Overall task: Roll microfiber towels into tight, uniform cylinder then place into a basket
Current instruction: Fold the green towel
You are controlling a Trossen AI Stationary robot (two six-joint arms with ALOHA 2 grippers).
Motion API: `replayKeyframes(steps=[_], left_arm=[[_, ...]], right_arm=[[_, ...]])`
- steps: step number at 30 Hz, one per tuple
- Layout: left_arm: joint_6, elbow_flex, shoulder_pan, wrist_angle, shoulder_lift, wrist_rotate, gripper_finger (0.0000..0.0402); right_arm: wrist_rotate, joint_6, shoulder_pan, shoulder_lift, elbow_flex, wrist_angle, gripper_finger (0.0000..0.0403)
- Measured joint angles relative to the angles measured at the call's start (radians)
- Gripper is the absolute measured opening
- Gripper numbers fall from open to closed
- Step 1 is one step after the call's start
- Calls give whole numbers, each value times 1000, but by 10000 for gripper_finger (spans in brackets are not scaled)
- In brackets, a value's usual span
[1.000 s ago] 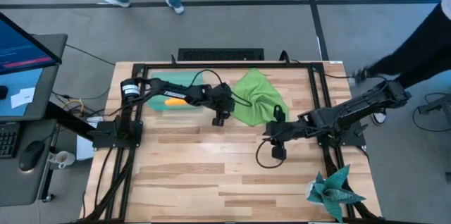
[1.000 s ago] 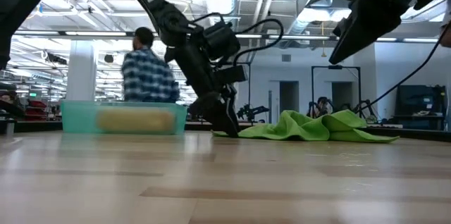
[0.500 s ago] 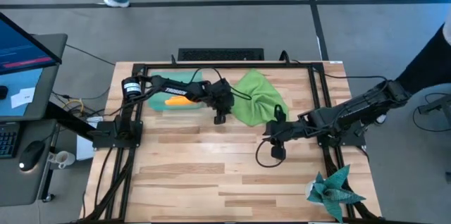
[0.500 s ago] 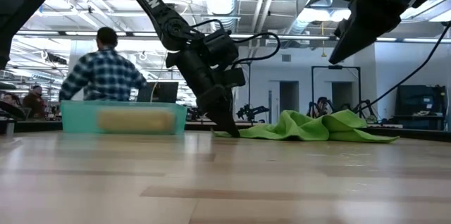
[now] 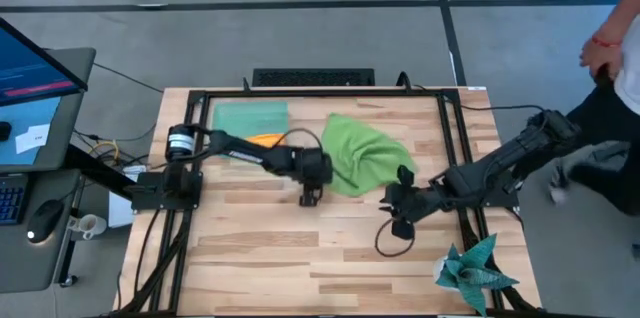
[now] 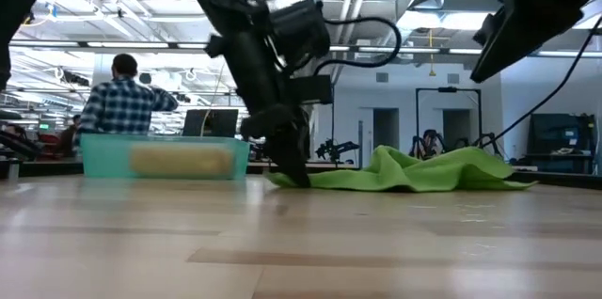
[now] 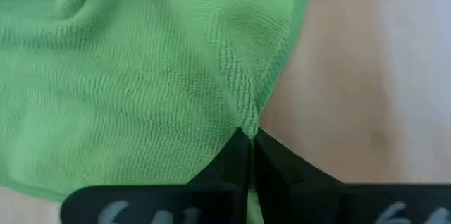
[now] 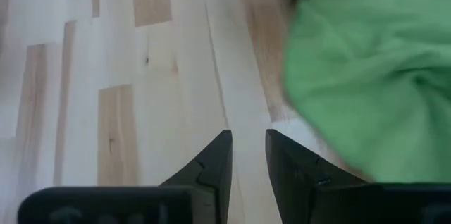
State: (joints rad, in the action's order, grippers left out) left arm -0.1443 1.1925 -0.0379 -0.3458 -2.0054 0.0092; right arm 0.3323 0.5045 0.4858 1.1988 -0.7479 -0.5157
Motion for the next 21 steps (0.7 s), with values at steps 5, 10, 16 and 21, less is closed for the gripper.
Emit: replayKeyframes(steps=[5,10,16,21], left_arm=[[69,-7,120,-89,55,2,2],[166,-10,249,-149,90,30,2],[292,-9,397,-175,96,17,2],[412,-8,491,-197,97,-21,2]], right_arm=[[121,41,113,0,0,0,107],[216,63,214,0,0,0,107],[257,99,291,39,-1,21,107],[257,100,327,170,-1,93,107]])
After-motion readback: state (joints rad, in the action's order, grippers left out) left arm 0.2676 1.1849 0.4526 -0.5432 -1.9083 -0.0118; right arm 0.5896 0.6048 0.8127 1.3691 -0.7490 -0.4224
